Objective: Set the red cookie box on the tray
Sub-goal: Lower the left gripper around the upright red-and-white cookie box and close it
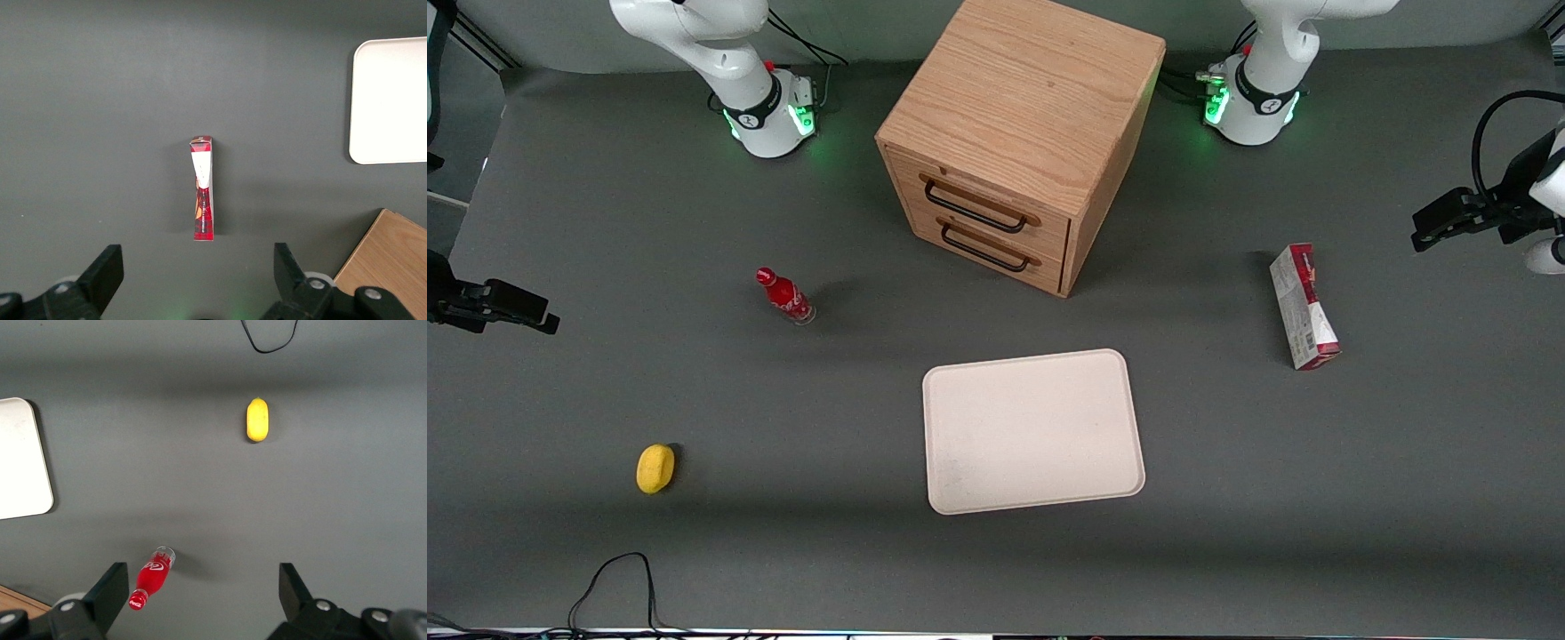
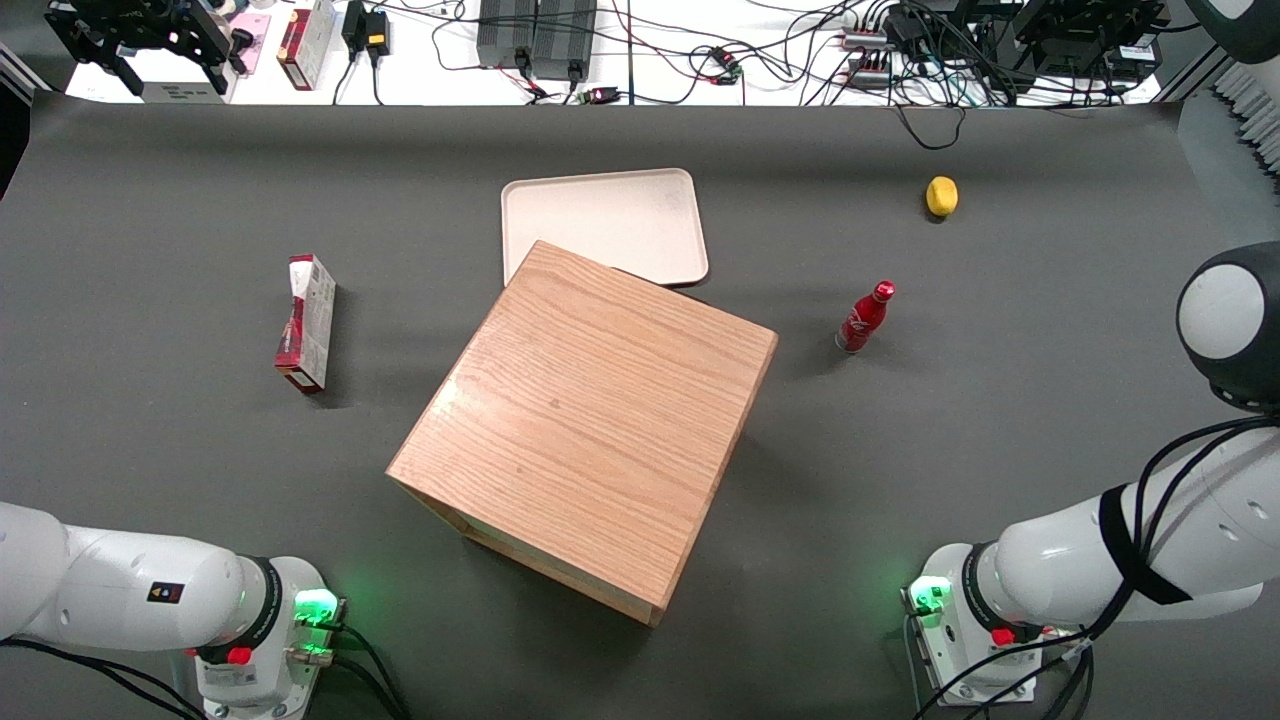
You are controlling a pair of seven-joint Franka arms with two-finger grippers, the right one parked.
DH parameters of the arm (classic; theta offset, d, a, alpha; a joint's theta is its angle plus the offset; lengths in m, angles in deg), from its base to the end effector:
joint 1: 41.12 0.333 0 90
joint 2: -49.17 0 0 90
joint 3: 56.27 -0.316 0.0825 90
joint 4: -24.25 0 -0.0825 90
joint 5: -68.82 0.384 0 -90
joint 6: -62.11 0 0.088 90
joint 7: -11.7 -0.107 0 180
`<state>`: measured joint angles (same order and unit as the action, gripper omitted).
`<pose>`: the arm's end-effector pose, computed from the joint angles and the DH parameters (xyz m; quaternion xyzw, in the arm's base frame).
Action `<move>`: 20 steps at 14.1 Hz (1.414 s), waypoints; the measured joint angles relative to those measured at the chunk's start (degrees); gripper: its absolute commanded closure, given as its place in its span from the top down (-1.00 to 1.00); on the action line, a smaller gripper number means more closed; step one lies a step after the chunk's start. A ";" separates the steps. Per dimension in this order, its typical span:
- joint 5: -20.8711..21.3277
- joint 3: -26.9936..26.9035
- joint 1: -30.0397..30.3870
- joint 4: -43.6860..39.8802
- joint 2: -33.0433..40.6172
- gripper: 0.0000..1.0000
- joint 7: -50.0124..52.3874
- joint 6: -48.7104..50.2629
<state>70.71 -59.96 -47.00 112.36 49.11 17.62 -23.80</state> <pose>0.5475 -0.0172 0.6333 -0.9991 -0.0334 0.0185 0.0179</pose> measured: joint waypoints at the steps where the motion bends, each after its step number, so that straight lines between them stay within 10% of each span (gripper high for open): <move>1: 0.00 -0.01 0.01 -0.01 0.00 1.00 0.00 0.00; 9: 0.05 -0.17 0.17 7.93 0.18 1.00 -0.72 -2.28; 20: 0.18 -0.21 2.81 58.10 4.94 1.00 -1.06 -57.84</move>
<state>70.89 -60.17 -44.19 170.47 54.05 16.56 -81.64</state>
